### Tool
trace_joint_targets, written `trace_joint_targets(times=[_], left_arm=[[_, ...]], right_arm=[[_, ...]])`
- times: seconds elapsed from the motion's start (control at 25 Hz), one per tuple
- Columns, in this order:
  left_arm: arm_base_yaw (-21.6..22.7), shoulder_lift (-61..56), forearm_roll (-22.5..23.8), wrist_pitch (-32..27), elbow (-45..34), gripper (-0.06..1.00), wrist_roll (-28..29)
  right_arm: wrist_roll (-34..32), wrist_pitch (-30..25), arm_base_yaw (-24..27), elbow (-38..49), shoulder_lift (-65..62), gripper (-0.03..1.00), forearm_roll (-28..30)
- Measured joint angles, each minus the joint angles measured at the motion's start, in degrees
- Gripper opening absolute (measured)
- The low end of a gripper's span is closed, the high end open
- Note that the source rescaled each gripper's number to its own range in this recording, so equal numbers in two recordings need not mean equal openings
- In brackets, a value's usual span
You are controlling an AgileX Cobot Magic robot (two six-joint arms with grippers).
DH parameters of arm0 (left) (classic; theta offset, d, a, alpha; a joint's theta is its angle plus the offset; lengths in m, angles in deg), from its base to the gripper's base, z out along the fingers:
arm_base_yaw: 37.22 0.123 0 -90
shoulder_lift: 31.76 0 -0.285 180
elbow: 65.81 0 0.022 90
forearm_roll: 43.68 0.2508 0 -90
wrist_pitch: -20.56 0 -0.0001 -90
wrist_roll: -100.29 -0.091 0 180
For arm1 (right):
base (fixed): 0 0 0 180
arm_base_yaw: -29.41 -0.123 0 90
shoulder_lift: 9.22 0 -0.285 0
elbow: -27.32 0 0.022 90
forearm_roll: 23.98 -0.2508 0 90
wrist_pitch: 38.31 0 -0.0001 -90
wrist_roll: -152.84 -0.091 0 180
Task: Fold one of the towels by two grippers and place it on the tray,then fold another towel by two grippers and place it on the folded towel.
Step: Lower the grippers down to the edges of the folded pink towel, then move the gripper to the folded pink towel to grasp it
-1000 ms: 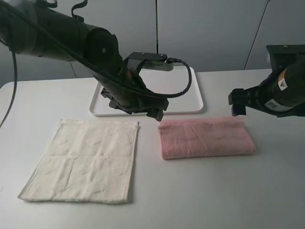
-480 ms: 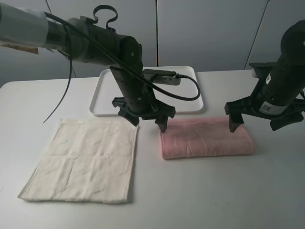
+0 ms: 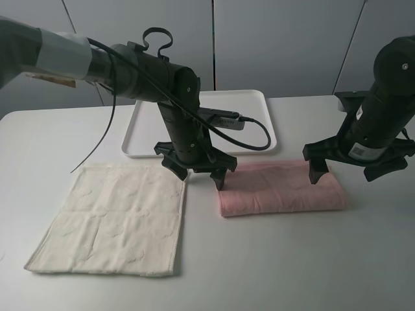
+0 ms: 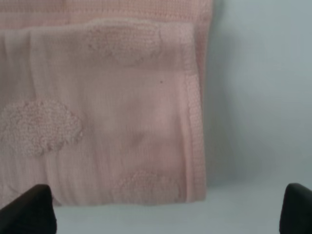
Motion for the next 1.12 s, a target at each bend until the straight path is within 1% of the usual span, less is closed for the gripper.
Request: trace_joint_targets(times=[0.44, 0.8, 0.92, 1.12], left_arm=[[0.00, 0.67, 0.81, 0.59, 0.00, 1.00, 0.84], [0.00, 0.67, 1.25, 0.59, 0.00, 1.00, 0.93], [0.00, 0.67, 1.34, 0.59, 0.00, 1.00, 0.98], [0.00, 0.67, 1.34, 0.59, 0.00, 1.00, 0.98]], right_arm=[[0.15, 0.98, 0.00, -0.04, 0.40, 1.00, 0.00], [1.36, 1.90, 0.00, -0.16, 5.81, 1.00, 0.49], [2.16, 2.34, 0.00, -0.99, 7.48, 1.00, 0.98], [4.31, 2.34, 0.00, -4.97, 9.91, 1.00, 1.60]])
